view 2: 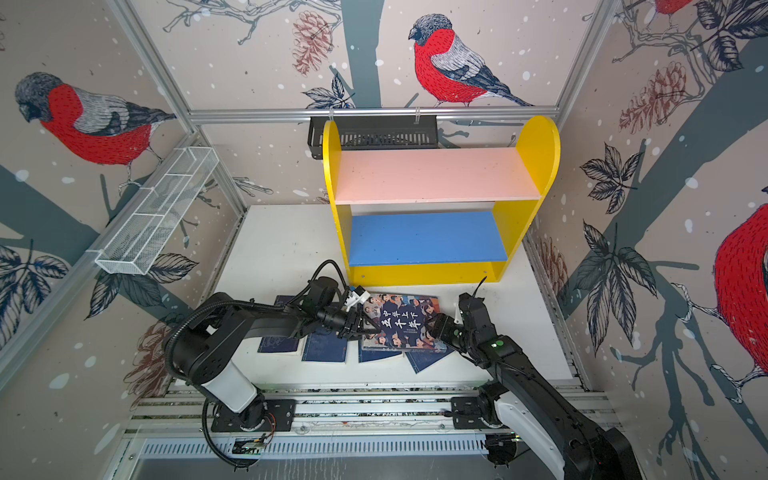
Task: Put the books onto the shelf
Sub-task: 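Close the left and right grippers on the illustrated book's opposite edges, then lift the illustrated book with both grippers toward the blue shelf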
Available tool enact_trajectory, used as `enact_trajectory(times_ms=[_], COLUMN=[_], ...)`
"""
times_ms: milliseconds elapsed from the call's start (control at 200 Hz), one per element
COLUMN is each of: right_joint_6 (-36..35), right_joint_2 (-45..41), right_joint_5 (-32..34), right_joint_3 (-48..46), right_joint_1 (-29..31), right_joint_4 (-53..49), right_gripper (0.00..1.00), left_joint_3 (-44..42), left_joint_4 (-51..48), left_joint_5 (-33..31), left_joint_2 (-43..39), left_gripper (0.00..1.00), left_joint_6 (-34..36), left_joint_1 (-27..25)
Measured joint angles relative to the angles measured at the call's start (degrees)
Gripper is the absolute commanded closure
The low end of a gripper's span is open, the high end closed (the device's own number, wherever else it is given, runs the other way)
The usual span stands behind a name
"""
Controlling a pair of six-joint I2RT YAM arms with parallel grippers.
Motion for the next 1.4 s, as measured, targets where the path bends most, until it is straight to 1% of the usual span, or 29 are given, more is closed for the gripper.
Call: enact_trajectory(times_ms=[110,205,275,365,460,485,590,695,820,910,1050,1200,1400], right_joint_6=[0.0,-0.2,-0.2,-0.2,-0.2,-0.3,-0.6,-1.5,-2.9,-3.8,-5.3,-6.6,-7.2], right_joint_2=[-0.5,-0.9,-1.1,-1.2,-1.2,-1.2,-1.8,-3.5,-4.2,-3.7,-3.4,-3.3,-5.6], right_joint_5=[-0.5,-0.9,-0.9,-0.9,-1.0,-1.0,-0.4,1.2,3.3,3.6,3.6,0.7,-3.7], right_joint_3=[-0.3,-0.5,-0.5,-0.5,-0.4,-0.3,1.7,5.1,9.5,12.4,16.5,20.0,22.3], right_joint_1=[0.1,0.3,0.4,0.5,0.5,0.5,0.6,0.4,-0.5,-1.2,-2.0,-3.7,-5.0], right_joint_4=[0.3,0.4,0.4,0.0,-0.1,-0.2,-2.1,-3.0,-4.4,-6.4,-9.0,-11.0,-14.2], right_gripper=[0.28,0.28,0.27,0.25,0.22,0.20,0.13,0.09,0.06,0.05,0.04,0.04,0.04], left_joint_3=[1.3,1.5,1.6,2.0,2.1,2.1,2.1,1.6,0.0,-1.2,-0.7,1.1,1.7], left_joint_4=[-2.4,-3.4,-3.7,-3.6,-3.7,-3.8,-4.5,-6.7,-8.9,-10.0,-12.0,-14.9,-15.6], left_joint_5=[-1.0,-1.7,-1.8,-1.7,-2.0,-2.0,-2.3,-3.2,-3.7,-3.7,-2.9,-1.1,0.6], left_joint_2=[0.0,-0.1,-0.1,-0.1,-0.2,-0.3,-1.5,-4.4,-9.1,-13.1,-16.9,-19.8,-23.4], left_gripper=[0.50,0.59,0.70,0.80,0.97,1.00,1.00,1.00,1.00,1.00,1.00,1.00,1.00], left_joint_6=[2.5,4.0,4.6,5.0,5.4,5.4,5.4,5.6,6.4,7.1,9.9,12.6,12.0], left_joint_1=[-0.5,-0.7,-0.7,-0.7,-0.7,-0.7,-0.8,-0.8,-1.0,-1.1,-1.2,-0.1,4.9])
